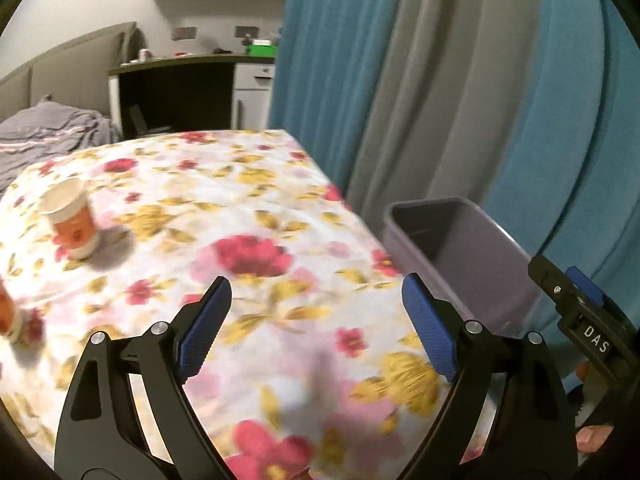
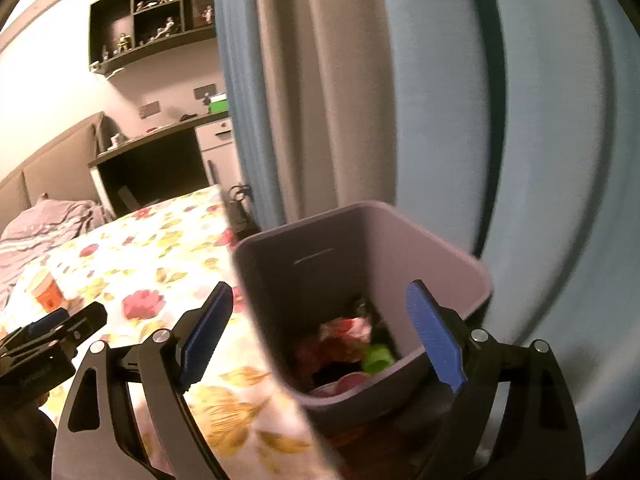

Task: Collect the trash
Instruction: 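Move both tools back over the table toward the paper cups, then grasp the larger paper cup rim with the right tool while the left tool grasps the smaller cup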

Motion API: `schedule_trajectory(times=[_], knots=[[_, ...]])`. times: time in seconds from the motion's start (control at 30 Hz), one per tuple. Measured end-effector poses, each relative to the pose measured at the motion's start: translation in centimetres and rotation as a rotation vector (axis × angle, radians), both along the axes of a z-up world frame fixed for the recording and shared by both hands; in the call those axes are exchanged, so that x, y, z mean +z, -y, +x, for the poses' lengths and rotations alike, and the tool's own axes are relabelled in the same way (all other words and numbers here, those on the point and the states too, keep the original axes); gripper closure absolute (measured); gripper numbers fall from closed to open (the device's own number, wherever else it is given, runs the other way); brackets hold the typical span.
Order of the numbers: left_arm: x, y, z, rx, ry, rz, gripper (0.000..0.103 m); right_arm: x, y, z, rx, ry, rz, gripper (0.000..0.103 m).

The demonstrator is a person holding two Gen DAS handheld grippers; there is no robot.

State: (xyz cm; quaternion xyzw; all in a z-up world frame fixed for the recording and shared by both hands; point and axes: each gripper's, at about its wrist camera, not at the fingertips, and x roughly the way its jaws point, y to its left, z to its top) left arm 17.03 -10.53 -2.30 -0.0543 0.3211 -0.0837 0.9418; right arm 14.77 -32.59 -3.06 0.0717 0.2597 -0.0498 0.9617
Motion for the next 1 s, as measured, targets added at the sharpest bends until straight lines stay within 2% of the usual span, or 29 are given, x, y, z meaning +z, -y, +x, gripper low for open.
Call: schedule_trajectory(times=[0.23,0.4,0.63,0.77,1.0], knots=[[0.0,-6.2,-2.9,0.14,0.03,0.084,0.017,0.1,-5.3,-0.2,0.099,-0.016,-0.009,0.018],[-0.8,-12.0,-5.4,0.308,0.029,0.128,0.017,0.3,-9.8,-0.3,0.208,-0.021,-0.025,0.018],[-1.5,-20.4,-8.2,0.527,0.008,0.142,0.017,0.2,-16.0,0.2,0.331,-0.033,-0.04,0.018],[-2.0,-23.6,-8.0,0.568,-0.04,0.099,0.017,0.3,-19.8,0.4,0.397,-0.037,-0.04,0.018],[-4.1,-26.5,-5.7,0.583,-0.126,0.058,0.017,-0.1,-25.2,1.7,0.49,-0.034,-0.061,0.018]])
